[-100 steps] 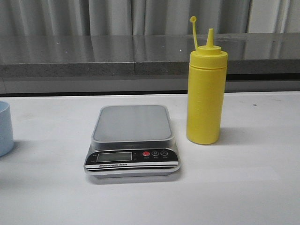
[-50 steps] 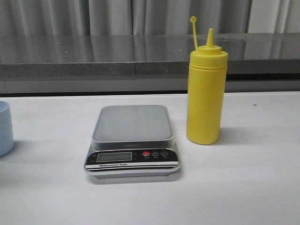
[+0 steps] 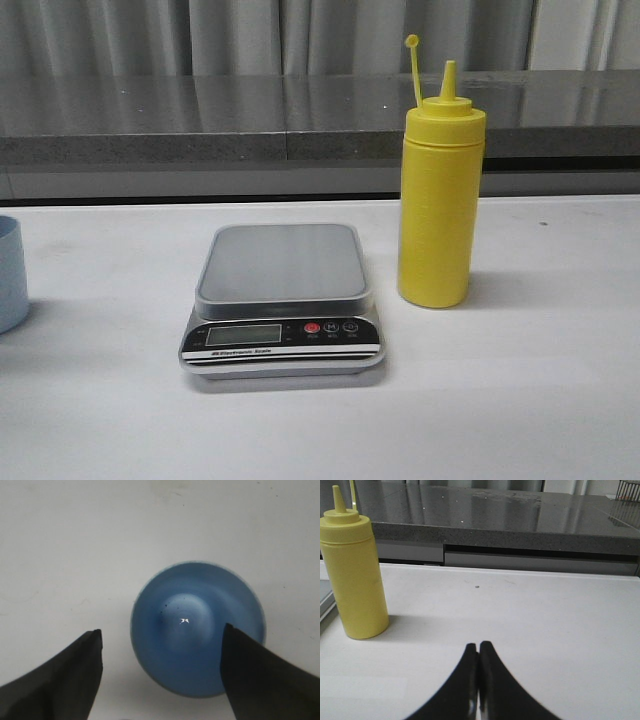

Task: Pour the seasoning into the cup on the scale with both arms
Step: 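Grasp the light blue cup with the left gripper and lift it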

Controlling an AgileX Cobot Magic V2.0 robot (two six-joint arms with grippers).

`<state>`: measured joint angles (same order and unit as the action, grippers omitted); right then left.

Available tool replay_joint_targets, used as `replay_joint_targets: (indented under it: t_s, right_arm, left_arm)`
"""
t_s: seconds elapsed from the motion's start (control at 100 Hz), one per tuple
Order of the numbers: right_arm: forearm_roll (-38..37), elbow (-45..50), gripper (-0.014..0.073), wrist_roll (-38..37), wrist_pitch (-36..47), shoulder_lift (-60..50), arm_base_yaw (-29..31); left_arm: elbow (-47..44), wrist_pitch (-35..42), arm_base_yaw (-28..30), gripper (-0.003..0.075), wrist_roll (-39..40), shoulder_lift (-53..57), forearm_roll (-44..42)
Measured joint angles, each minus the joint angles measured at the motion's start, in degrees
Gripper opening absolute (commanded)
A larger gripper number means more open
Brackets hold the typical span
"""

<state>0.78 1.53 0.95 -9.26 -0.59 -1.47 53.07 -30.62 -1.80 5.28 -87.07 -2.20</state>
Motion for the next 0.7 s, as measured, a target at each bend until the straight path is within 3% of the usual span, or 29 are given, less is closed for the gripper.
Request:
replay_joint_targets:
  t_s: [0.15, 0.27, 0.39, 0.59, 0.7]
  right_arm:
    - [0.00, 0.00, -0.0067, 0.00, 0.00, 0.00, 0.00]
    - [0.00, 0.00, -0.0067, 0.00, 0.00, 0.00, 0.00]
    - [0.00, 0.00, -0.0067, 0.00, 0.00, 0.00, 0.00]
    - [0.00, 0.00, -0.0067, 0.00, 0.00, 0.00, 0.00]
    - [0.00, 0.00, -0.0067, 0.00, 0.00, 0.00, 0.00]
  left_arm:
    - [0.13, 0.94, 0.00, 0.0475, 0.00, -2.51, 0.31]
    - [0.13, 2.03, 0.00, 0.0416, 0.11, -4.36, 0.97]
    - [0.13, 2.30, 0.00, 0.0297, 0.11, -5.21, 1.57]
    - [0.25, 3.15, 0.00, -0.0017, 0.11, -5.29, 2.20]
    - [1.20, 2.70, 0.00, -0.0020, 0.11, -5.29, 2.51]
